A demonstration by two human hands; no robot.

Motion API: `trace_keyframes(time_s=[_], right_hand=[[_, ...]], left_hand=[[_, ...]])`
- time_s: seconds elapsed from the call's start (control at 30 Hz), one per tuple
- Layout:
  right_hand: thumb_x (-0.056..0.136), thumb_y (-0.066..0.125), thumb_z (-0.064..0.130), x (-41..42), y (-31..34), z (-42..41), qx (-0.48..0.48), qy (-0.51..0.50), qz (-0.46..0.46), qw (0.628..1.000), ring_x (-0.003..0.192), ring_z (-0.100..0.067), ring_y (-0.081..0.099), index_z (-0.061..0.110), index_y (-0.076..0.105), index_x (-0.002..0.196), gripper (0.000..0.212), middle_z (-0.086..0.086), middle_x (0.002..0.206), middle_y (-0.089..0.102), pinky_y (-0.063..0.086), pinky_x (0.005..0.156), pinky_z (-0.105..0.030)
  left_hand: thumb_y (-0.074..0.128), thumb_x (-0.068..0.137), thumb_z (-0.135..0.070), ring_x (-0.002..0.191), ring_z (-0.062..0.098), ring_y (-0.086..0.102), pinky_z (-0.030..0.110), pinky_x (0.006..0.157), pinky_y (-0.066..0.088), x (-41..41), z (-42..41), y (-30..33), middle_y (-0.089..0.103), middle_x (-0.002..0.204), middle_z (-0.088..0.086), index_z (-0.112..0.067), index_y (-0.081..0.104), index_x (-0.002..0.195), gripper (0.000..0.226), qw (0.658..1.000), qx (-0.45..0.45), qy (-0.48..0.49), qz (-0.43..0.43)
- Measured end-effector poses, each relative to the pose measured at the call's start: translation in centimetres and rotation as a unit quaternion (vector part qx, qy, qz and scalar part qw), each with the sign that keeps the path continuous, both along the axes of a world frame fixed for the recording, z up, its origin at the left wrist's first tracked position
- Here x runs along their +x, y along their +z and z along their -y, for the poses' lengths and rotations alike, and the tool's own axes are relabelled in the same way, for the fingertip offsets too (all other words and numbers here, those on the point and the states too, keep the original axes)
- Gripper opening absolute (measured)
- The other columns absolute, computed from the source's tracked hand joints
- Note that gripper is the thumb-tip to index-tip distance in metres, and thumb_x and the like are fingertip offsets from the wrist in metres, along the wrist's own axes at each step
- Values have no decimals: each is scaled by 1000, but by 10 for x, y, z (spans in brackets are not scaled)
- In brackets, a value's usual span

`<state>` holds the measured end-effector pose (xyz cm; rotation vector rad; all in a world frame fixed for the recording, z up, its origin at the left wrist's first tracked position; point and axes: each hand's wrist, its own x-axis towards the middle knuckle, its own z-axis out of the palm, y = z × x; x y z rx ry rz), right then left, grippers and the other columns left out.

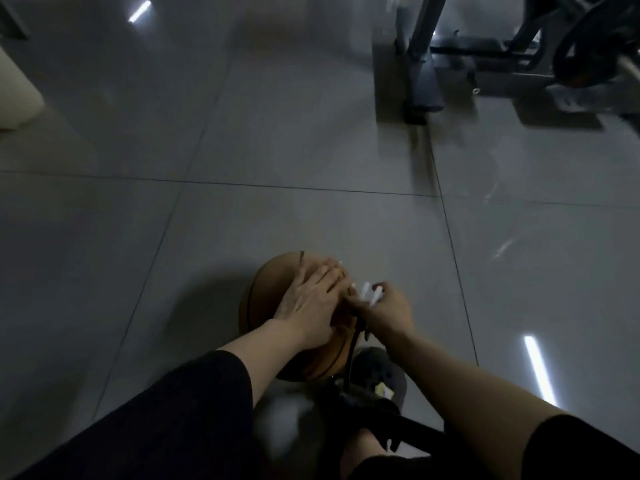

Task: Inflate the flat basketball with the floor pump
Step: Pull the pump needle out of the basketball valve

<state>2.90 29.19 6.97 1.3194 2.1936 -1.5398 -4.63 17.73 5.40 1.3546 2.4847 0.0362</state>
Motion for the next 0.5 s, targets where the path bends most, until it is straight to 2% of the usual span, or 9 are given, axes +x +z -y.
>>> trace_keyframes(time_s=[0.03, 0.07, 0.1, 0.2, 0.27, 0.33, 0.4, 0.47, 0.5], right_hand=[[82, 69, 42, -7, -13, -2, 34, -4, -16, 999, 75, -32, 61, 3, 57, 87, 41, -23, 86, 63, 53, 65, -45], [86, 66, 39, -11, -19, -1, 50, -10, -33, 998, 65, -31, 58, 3, 54, 72, 41, -26, 77, 61, 51, 62, -46], [89, 64, 37, -14, -26, -4, 72, -19, -39, 996, 60, -33, 55, 1, 51, 65, 45, -29, 73, 60, 50, 59, -47], [88, 66, 27, -20, -29, -10, 54, -35, -29, 998, 60, -41, 59, -9, 58, 66, 43, -27, 66, 62, 52, 55, -49], [82, 69, 18, -24, -30, -16, 18, -28, -5, 999, 54, -36, 58, -5, 59, 59, 34, -22, 58, 60, 52, 54, -44], [82, 69, 19, -26, -30, -17, -8, -22, 7, 1000, 60, -33, 61, -7, 63, 69, 30, -24, 65, 63, 53, 57, -45], [86, 65, 22, -28, -30, -14, -29, -6, 13, 999, 73, -35, 64, -7, 64, 85, 29, -27, 83, 66, 55, 64, -47], [88, 61, 30, -26, -25, -9, -35, 33, 31, 998, 84, -32, 64, 11, 57, 109, 28, -18, 104, 60, 56, 69, -42], [91, 57, 34, -24, -22, -7, -29, 62, 49, 996, 89, -30, 63, 18, 48, 125, 38, -13, 119, 54, 57, 70, -40]], left_hand=[[55, 83, -46, 144, 18, 2, 53, 113, 0, -6, -2, -6, 16, 154, 1, -22, 22, 145, 74, 1000, 6, -7, -1], [54, 82, -48, 143, 18, 4, 56, 112, 2, -10, -4, -11, 19, 153, 0, -23, 25, 144, 72, 1000, 9, -13, -6], [53, 82, -50, 143, 18, 8, 58, 111, 3, -14, -7, -16, 22, 152, -1, -23, 28, 142, 71, 1000, 14, -17, -13], [54, 79, -52, 140, 16, 18, 57, 112, 3, -21, -14, -23, 31, 147, -3, -26, 39, 136, 64, 998, 48, -1, -31], [56, 77, -52, 137, 15, 22, 55, 113, 3, -24, -16, -24, 36, 143, -6, -30, 46, 130, 58, 997, 64, 11, -34], [56, 76, -53, 136, 15, 24, 54, 113, 5, -22, -15, -25, 38, 141, -6, -33, 47, 127, 56, 997, 66, 20, -37], [56, 77, -53, 137, 16, 21, 53, 112, 6, -21, -12, -24, 35, 143, -5, -37, 45, 127, 54, 997, 58, 30, -30], [56, 77, -52, 138, 17, 18, 53, 110, 9, -17, -9, -22, 32, 146, -5, -41, 44, 126, 52, 998, 47, 31, -32], [56, 78, -50, 138, 18, 17, 54, 109, 10, -16, -7, -20, 30, 147, -4, -42, 43, 127, 51, 998, 39, 27, -37]])
